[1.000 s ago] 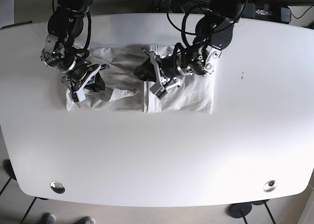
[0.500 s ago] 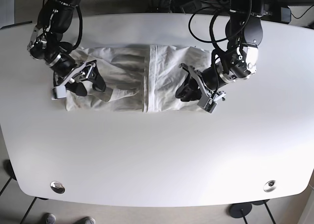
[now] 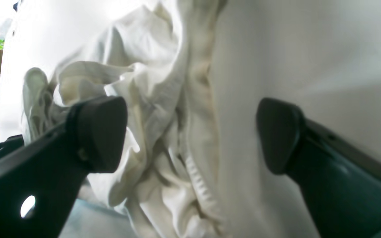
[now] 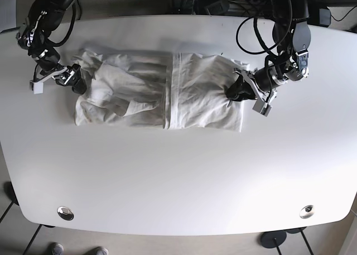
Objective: Fold the T-shirt properly
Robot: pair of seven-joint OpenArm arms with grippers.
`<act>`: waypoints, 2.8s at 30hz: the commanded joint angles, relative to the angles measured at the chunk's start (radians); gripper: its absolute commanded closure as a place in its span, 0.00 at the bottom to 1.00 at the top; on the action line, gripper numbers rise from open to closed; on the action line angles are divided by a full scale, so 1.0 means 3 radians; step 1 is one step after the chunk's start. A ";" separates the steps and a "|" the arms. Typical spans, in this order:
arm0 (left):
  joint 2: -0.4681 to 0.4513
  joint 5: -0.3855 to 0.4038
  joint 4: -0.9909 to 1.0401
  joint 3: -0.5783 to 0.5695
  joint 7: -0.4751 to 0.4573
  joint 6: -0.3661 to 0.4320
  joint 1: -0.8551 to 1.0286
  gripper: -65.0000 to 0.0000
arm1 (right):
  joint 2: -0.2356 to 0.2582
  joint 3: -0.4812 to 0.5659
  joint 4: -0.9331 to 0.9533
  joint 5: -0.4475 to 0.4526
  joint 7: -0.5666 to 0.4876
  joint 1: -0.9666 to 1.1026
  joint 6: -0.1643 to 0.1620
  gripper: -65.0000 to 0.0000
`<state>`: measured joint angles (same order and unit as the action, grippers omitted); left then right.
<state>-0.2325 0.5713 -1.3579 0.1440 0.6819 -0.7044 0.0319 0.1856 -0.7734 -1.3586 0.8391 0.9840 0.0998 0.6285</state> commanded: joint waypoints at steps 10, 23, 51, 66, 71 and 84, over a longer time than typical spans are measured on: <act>-0.0046 -0.0009 -0.0023 0.0014 0.0016 0.0021 0.0009 0.86 | -0.0309 0.0520 -0.0021 0.0019 -0.0178 0.0008 0.0005 0.16; 0.0128 -0.0030 -0.0013 0.0003 0.0041 0.0023 0.0014 0.86 | -0.0263 0.0525 -0.1407 -0.0237 0.0078 0.0192 -0.0128 0.97; 0.0281 -0.0009 -0.0018 -0.0002 0.0174 0.0029 0.0065 0.86 | -0.0524 0.3051 -0.0783 -0.0247 -0.0495 -0.0437 -0.0563 0.73; 0.0399 0.0001 -0.0964 0.0285 0.0179 0.0021 0.0142 0.86 | -0.0631 0.3092 -0.1023 -0.0232 -0.0429 -0.0529 -0.0563 0.27; 0.0297 -0.0030 -0.1639 0.0990 0.0179 0.0023 0.0387 0.86 | -0.0672 0.3542 -0.1003 -0.0242 -0.0424 -0.0657 -0.0706 0.27; -0.0281 -0.0035 -0.1527 0.1451 0.0179 0.0021 0.0648 0.86 | -0.0493 0.3737 -0.1703 -0.0222 -0.0424 -0.0627 -0.0957 0.27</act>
<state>-0.3035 0.5400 -1.8011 0.5694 0.7624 -0.6968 0.2386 0.0486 0.3470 -1.8606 0.7643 0.8719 -0.0681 0.3401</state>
